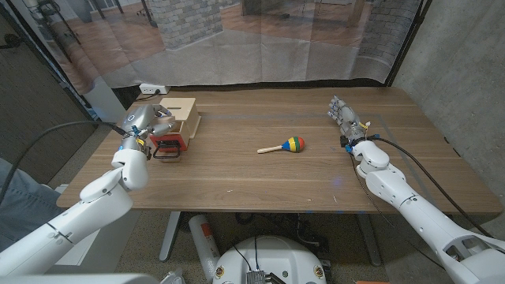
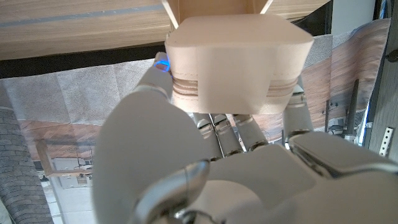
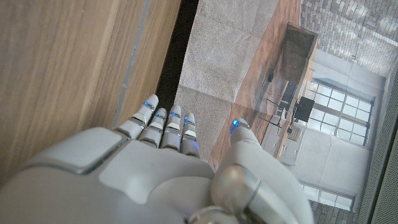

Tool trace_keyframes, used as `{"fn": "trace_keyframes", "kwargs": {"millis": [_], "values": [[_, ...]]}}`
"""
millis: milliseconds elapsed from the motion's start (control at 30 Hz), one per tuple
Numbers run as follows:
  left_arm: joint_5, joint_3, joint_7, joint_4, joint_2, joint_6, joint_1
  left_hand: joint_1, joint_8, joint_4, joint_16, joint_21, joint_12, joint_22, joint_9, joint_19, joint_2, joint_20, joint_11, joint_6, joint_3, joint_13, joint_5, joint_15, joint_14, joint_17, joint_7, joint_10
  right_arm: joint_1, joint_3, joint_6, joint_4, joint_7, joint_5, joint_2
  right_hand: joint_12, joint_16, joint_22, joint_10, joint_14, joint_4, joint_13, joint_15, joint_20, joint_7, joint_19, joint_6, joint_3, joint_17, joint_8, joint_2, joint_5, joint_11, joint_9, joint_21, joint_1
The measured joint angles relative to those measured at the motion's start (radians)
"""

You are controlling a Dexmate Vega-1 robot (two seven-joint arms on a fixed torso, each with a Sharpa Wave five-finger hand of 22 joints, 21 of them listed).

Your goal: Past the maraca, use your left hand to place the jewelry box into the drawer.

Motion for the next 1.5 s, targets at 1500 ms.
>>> {"fn": "trace_keyframes", "kwargs": {"millis": [1500], "values": [[-0.081,0.097,-0.053,0.024,0.067,0.037,-0.093,-0.16,-0.113,0.176,-0.104,-0.1,-0.124,0.001,-0.015,-0.144,0.125,-0.082,0.03,-0.184,-0.11,-0.017,-0.057,0.024,-0.223,-0.063,-0.08,-0.186,0.002,-0.004,-0.002,0.009,-0.007,-0.006,0.005,0.0,0.0,0.0,0.005,0.005,0.0,0.0,-0.006,0.0,0.0,0.011,0.0,0.0,0.0,0.0,0.0,0.0,-0.005,0.0,-0.018,0.0]]}}
